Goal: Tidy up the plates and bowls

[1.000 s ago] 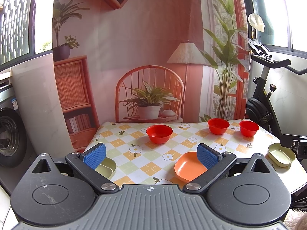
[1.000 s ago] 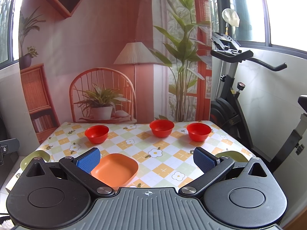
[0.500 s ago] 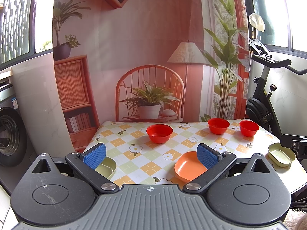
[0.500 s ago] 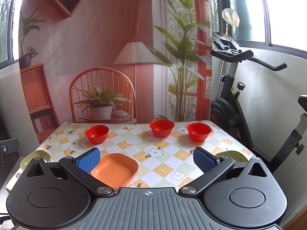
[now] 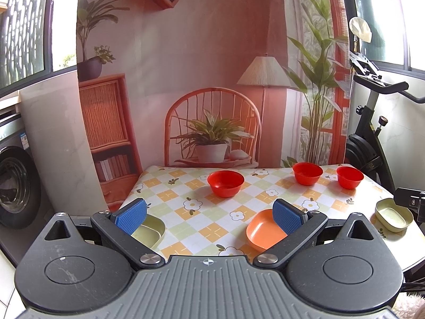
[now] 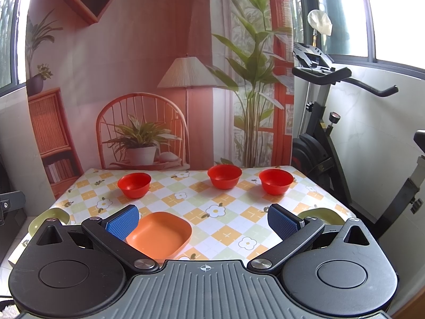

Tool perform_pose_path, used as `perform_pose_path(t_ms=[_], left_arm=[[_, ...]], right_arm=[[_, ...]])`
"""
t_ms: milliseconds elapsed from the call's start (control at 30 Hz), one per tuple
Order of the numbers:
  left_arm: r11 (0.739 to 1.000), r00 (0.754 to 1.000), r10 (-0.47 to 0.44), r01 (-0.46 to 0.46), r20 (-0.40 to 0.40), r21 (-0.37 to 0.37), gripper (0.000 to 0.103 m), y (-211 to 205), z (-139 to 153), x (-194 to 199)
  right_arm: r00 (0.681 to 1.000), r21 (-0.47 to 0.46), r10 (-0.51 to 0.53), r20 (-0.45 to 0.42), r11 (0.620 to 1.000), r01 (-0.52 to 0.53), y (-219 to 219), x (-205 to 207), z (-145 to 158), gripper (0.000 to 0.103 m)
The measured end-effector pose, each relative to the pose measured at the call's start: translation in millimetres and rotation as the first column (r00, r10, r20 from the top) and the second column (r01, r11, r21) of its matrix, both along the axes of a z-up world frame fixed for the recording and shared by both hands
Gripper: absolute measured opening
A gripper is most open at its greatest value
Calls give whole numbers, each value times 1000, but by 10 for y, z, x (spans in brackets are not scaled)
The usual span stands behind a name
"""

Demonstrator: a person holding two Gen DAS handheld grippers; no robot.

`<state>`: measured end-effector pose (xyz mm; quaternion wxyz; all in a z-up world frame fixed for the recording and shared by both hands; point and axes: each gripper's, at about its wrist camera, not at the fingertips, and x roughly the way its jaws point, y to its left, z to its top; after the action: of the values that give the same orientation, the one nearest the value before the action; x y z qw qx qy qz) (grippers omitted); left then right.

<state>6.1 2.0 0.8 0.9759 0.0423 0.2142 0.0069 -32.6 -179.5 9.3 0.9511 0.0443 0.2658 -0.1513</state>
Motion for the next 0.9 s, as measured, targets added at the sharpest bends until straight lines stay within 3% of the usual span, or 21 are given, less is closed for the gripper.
perform_pose_path(t_ms=[300, 533, 800, 900], left_arm=[[1000, 1000, 18, -18, 7, 1, 102, 12, 28, 151], [999, 999, 4, -5, 39, 35, 102, -84, 84, 408], [996, 998, -49, 51, 32, -80, 102, -160, -11, 847], [995, 998, -57, 58, 13, -81, 101, -278, -93, 1048]], right_arm=[[1000, 16, 2, -3, 1000, -2, -118, 157, -16, 103], [996, 49, -36, 79, 998, 32, -479, 215, 25, 103], [986, 67, -122, 115, 991, 115, -1037, 455, -54, 103], [984, 48, -121, 130, 992, 116, -1176, 547, -84, 103]])
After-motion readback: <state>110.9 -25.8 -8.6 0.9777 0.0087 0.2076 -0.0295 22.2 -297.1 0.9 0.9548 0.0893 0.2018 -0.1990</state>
